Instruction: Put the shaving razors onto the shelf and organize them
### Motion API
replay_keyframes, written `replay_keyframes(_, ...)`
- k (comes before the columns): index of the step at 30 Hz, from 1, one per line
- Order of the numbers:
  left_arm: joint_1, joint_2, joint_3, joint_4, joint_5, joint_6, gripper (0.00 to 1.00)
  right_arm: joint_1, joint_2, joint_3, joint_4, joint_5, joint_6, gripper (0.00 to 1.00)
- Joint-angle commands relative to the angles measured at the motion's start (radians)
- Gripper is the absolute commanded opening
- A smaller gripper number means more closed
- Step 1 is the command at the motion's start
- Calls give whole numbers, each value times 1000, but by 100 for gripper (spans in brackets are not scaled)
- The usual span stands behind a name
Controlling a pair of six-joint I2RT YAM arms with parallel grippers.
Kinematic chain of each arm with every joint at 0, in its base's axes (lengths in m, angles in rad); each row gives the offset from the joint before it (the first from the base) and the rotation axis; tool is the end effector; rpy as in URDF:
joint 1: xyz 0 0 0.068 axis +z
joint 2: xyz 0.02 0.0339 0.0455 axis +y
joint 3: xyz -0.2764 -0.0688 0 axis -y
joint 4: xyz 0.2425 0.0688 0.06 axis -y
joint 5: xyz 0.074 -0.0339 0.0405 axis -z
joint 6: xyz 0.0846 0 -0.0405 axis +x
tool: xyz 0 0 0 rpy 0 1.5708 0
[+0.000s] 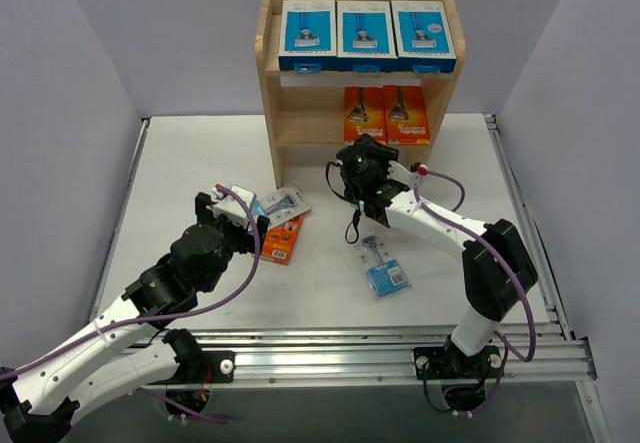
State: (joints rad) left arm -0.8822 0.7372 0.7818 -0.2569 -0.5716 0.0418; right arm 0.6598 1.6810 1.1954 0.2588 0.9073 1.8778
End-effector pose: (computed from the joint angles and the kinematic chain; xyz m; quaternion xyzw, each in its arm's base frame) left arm 0.1604 -0.1229 0.3395 0.1742 0.7472 -0.0456 0.6398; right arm 0.3693 0.2022 0.2997 0.6262 0.4209 0.4323 0.4939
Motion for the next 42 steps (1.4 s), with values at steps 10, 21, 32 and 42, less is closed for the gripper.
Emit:
replay_keyframes(10, -3, -7, 5, 51, -11, 9, 94, -12, -44, 18, 20, 56, -28, 32)
replay_keyframes(21, -3, -9, 10, 45, -13, 10, 94, -12, -66, 6, 16, 51, -51, 54)
replay_keyframes(32, -4, -15, 11, 44, -8, 15, 94, -12, -121, -3, 40, 47, -169, 79)
replay_keyframes(42, -4, -21, 14, 42, -14, 26, 94, -12, -222, -77, 27, 5, -213, 83)
